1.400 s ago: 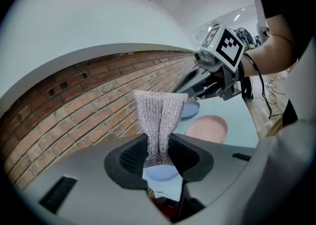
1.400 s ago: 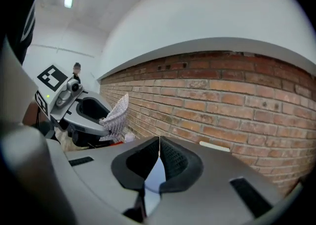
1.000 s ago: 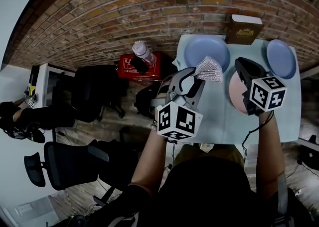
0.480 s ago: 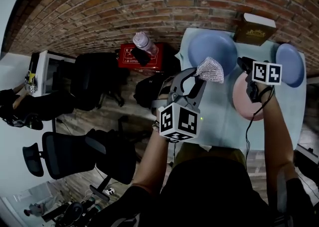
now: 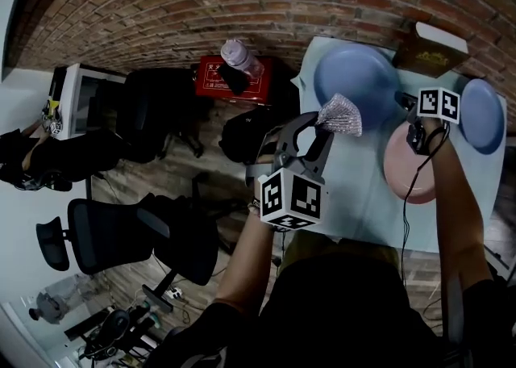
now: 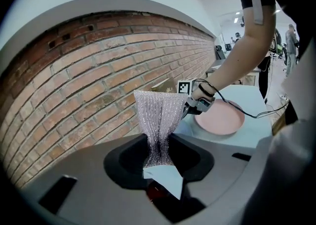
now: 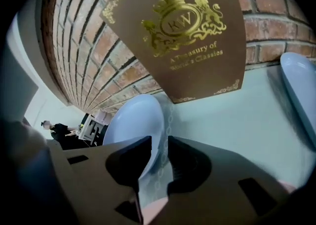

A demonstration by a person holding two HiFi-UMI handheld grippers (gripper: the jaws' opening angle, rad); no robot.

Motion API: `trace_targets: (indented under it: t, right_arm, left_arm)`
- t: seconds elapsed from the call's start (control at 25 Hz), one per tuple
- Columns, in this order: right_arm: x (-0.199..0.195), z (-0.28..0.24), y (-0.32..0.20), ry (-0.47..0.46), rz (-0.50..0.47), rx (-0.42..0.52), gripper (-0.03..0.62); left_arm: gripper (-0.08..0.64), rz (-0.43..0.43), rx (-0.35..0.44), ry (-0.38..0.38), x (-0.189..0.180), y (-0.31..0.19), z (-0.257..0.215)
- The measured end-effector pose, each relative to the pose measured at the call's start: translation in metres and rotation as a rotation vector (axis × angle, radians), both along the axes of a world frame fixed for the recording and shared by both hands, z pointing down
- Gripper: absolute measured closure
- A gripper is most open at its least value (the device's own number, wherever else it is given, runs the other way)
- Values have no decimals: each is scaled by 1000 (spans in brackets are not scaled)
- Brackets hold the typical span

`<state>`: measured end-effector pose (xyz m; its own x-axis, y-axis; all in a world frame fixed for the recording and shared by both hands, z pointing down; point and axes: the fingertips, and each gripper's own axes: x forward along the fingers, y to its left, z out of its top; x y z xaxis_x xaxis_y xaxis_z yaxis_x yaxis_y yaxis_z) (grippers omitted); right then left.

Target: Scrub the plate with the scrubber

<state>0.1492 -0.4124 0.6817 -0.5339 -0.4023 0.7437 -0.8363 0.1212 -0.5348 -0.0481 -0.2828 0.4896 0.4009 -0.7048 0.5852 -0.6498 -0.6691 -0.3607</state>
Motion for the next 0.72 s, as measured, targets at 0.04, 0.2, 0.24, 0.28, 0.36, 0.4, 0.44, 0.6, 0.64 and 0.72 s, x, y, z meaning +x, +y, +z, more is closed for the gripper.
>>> trace_targets:
  t: [0.04, 0.2, 0.24, 0.28, 0.36, 0.4, 0.44, 0.6, 0.64, 0.72]
  right_arm:
    - [-1, 3, -2, -8, 3, -10, 474]
    - [-6, 7, -15, 11, -29, -7, 476]
    - [-9, 7, -19, 21, -41, -4, 476]
    - [-11, 7, -22, 30, -53, 0, 476]
    - [-13, 9, -29, 46, -70, 1, 476]
    - [-12, 12, -31, 58, -75, -2, 476]
    - [-11, 15, -34, 73, -81, -5, 480]
    - [-14, 26, -37, 123, -136, -10, 531]
    - [-15, 28, -38, 130, -152, -9, 531]
    - [-18, 31, -38, 135, -169, -9, 532]
  left_arm:
    - [416, -7, -5, -2, -2, 0, 2]
    - [414, -23, -22, -11, -7, 1, 9]
    - [414, -27, -26, -14, -9, 1, 11]
    - [414, -30, -30, -17, -10, 1, 12]
    - [414, -36, -34, -18, -10, 0, 14]
    - [414, -37, -35, -18, -10, 0, 14]
    - [414, -38, -35, -18, -10, -1, 14]
    - [414, -45, -38, -18, -13, -3, 14]
    - [414, -46, -40, -17, -13, -3, 15]
    - [414, -48, -44, -16, -15, -1, 17]
